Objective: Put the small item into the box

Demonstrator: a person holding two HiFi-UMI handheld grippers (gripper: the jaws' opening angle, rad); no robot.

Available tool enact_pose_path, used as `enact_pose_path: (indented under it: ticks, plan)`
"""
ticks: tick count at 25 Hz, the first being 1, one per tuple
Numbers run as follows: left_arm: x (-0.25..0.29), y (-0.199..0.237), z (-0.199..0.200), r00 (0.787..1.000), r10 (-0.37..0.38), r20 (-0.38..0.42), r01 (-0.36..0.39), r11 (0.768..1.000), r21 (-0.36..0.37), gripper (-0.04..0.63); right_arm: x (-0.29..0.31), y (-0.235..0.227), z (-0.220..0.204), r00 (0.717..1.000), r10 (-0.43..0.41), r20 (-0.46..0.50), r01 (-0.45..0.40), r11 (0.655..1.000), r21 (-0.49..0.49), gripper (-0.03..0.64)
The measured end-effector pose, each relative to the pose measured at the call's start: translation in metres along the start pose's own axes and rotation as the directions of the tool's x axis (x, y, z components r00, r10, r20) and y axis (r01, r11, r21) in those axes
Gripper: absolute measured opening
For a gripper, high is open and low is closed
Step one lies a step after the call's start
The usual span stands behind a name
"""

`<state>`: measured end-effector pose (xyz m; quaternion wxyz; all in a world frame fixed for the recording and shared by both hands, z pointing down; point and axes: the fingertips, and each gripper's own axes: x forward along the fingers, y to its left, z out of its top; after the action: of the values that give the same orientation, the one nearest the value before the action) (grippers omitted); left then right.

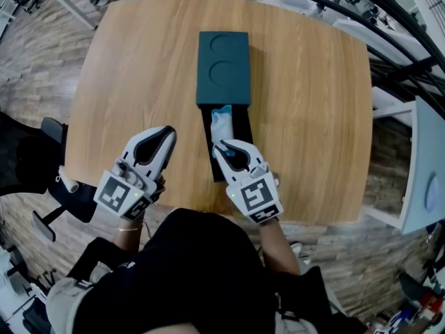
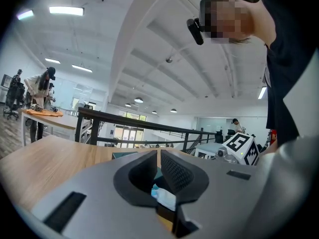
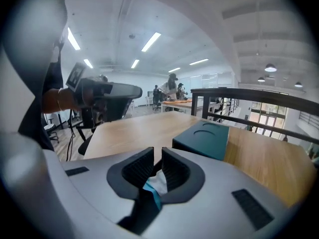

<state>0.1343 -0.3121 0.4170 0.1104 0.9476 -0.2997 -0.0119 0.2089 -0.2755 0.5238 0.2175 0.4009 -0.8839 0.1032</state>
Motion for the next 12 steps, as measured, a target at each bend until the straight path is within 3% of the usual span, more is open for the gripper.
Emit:
enact_pose_path:
  ticks: [7,12]
  plan:
    - [-0.01,-0.012,0.002,1.0,-0.018,0.006,0.018,1.0,0.01,0.032,-0.03,-0.003,0.034,0.981,-0.062,0.184,0.039,0.991,0.127,0.032]
    - [-0.018,-0.024,0.004,1.0,-0.022,0.006,0.021,1.0,0.019,0.032,-0.055,0.001,0.046,0.963,-0.099,0.251,0.057,0.984,0.168,0.028]
